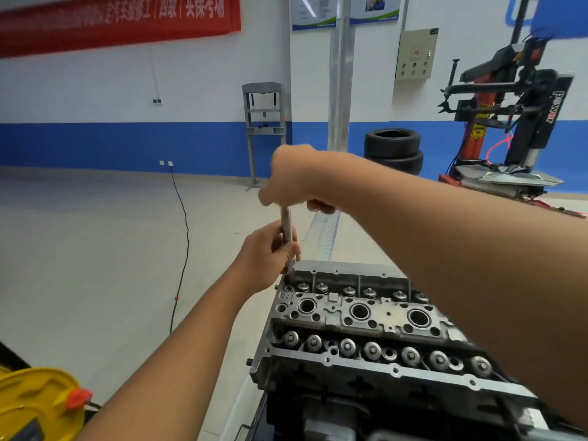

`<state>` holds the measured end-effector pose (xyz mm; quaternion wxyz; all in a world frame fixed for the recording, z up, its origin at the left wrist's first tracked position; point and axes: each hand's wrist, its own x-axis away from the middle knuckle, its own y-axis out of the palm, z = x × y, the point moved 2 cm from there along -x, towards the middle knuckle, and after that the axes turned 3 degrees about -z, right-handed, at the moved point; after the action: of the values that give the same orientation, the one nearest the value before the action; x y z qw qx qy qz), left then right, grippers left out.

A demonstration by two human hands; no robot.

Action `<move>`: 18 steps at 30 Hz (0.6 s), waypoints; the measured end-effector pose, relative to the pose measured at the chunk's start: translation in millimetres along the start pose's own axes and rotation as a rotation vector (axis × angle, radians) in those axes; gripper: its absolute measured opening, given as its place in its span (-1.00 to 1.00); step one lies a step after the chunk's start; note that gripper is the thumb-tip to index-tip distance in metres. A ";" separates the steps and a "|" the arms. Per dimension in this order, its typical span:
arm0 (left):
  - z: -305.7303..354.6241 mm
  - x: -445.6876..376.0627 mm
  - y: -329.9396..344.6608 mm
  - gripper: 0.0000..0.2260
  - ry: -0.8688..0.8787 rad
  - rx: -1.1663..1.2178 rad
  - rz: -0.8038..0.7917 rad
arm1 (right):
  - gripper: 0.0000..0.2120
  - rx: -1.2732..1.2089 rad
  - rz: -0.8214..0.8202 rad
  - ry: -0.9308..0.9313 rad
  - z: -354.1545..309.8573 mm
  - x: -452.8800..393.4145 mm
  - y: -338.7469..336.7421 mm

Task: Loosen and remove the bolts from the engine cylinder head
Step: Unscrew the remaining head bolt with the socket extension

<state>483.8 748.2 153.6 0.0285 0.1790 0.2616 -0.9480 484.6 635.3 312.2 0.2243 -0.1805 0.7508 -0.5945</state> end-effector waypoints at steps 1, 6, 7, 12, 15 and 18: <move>-2.0 1.9 2.1 -0.72 -0.007 -0.022 -0.023 | -0.82 0.024 -0.031 0.003 -4.0 0.2 9.4; -5.9 7.2 5.3 -0.79 0.033 -0.105 0.002 | -0.80 0.152 -0.004 -0.012 -9.6 1.9 22.9; -2.4 5.0 3.3 -0.81 0.046 -0.121 -0.004 | -0.81 0.127 0.000 -0.007 -7.0 2.3 16.4; 15.6 -1.6 -2.9 -0.85 0.059 -0.131 -0.036 | -0.87 -0.002 -0.001 0.065 2.9 5.2 -4.5; 18.9 0.4 -4.3 -0.86 0.031 -0.129 -0.050 | -0.89 -0.017 -0.031 0.073 3.5 6.3 -4.8; 19.5 2.6 -6.8 -0.85 0.034 -0.120 -0.037 | -0.89 0.000 -0.028 0.046 -0.1 8.2 -5.5</move>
<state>474.0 744.3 171.5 0.0172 0.1883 0.3216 -0.9278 477.7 629.7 316.6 0.1985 -0.1772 0.7532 -0.6015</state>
